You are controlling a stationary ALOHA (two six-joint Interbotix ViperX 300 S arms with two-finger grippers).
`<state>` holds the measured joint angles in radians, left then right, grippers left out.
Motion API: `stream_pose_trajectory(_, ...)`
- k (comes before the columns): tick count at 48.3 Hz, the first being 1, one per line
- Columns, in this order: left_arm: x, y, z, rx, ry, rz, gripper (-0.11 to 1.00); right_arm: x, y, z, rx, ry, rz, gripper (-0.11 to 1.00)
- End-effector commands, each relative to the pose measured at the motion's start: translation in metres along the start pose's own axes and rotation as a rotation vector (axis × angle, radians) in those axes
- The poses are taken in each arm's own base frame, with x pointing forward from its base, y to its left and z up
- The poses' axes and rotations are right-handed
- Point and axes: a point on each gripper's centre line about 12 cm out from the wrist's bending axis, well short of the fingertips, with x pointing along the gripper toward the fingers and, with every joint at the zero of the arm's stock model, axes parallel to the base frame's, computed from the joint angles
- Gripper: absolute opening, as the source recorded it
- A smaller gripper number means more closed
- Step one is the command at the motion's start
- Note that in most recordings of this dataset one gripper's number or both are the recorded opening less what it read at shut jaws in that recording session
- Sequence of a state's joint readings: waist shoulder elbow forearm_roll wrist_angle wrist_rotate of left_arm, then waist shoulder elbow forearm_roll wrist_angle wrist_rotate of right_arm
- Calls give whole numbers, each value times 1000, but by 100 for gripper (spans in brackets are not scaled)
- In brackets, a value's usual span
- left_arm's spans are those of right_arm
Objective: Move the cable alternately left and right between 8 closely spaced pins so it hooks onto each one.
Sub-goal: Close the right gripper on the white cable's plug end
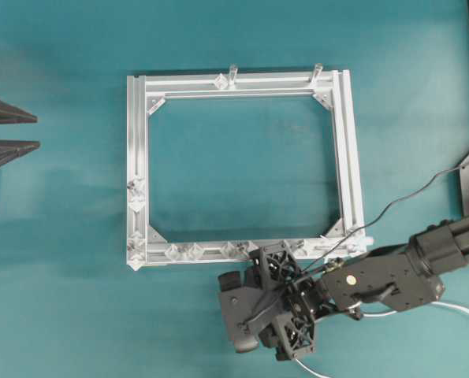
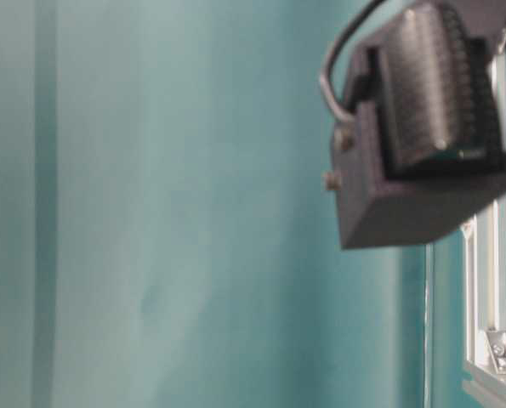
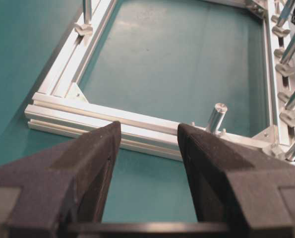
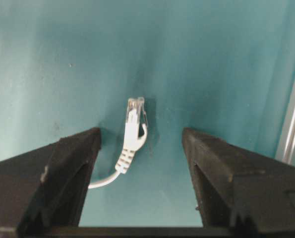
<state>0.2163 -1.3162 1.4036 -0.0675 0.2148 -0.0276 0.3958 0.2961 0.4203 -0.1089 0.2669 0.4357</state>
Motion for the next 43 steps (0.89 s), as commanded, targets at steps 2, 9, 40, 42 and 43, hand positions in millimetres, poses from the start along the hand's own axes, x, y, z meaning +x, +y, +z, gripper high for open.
stream_pose_trajectory(2,0,-1,5,-4,-14,-2,53,-6,5,12,-2,-39,16,70)
stream_pose_trajectory(9,0,-1,5,-4,-14,-3,53,-3,6,13,-2,-38,16,64)
stream_pose_trajectory(40,0,-1,4,-6,-10,-6,53,-39,9,26,10,57,-41,13)
stream_pose_trajectory(42,0,-1,4,-5,-12,-7,53,-46,9,28,20,52,-42,13)
stream_pose_trajectory(43,0,-1,4,-5,-12,-7,53,-49,9,29,30,48,-42,13)
